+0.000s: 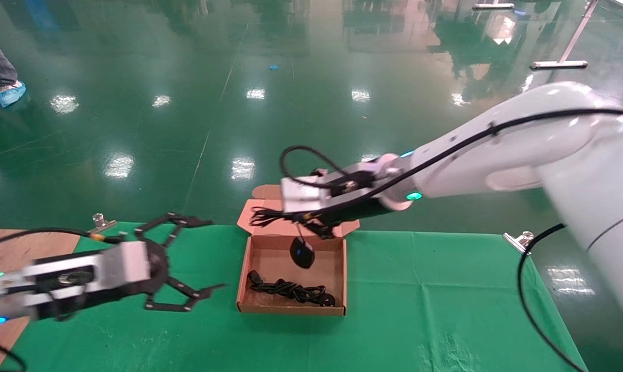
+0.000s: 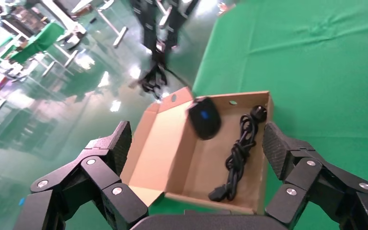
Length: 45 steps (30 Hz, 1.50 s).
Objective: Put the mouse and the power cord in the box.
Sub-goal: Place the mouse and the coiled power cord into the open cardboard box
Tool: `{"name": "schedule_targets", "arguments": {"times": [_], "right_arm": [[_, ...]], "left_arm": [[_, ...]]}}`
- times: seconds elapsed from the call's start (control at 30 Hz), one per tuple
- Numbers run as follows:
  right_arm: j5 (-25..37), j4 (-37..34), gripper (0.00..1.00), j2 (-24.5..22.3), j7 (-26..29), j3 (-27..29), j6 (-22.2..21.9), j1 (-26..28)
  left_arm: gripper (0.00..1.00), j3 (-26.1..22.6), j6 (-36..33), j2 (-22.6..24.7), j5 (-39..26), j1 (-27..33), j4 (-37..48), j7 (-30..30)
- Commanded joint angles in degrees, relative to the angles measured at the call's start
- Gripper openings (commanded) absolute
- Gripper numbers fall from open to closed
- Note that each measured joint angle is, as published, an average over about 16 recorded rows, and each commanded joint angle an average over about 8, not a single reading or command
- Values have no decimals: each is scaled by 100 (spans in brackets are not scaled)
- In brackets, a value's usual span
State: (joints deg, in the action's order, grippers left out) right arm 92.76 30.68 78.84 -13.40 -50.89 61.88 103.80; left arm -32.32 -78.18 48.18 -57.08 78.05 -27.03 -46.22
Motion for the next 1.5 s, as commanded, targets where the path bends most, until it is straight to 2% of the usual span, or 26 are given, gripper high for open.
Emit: {"name": "schedule_targets", "arguments": {"times": [0.03, 0.27, 0.53, 0.7, 0.87, 0.9, 1.13, 1.17, 1.5], "right_arm": [[-114, 290, 0, 11, 191, -252, -203, -127], [-504, 788, 0, 10, 625, -1147, -1108, -312], [-837, 1052, 0, 7, 872, -1939, -2295, -530], [-970, 951, 0, -4, 968, -2361, -2686, -697], [-1055, 718, 0, -15, 997, -2664, -2872, -840], [-1059, 673, 6, -16, 983, -2717, -2900, -859], [-1054, 520, 93, -19, 817, -2993, -3098, -922], [-1059, 517, 100, -19, 804, -3013, -3120, -927], [-1063, 518, 100, -20, 801, -3014, -3137, -925]], "left_arm": [[100, 67, -237, -117, 113, 57, 239, -84], [100, 133, -686, -268, 201, 203, 1032, -467], [100, 115, -792, -210, 156, 250, 1748, -905], [100, 73, -738, -109, 85, 283, 2026, -1125], [100, 35, -713, -18, 25, 324, 2204, -1280], [100, 30, -717, -7, 18, 335, 2234, -1300], [100, 20, -765, 22, 2, 397, 2390, -1374], [100, 20, -768, 24, 1, 401, 2404, -1378], [100, 18, -775, 28, -2, 411, 2407, -1378]]}}
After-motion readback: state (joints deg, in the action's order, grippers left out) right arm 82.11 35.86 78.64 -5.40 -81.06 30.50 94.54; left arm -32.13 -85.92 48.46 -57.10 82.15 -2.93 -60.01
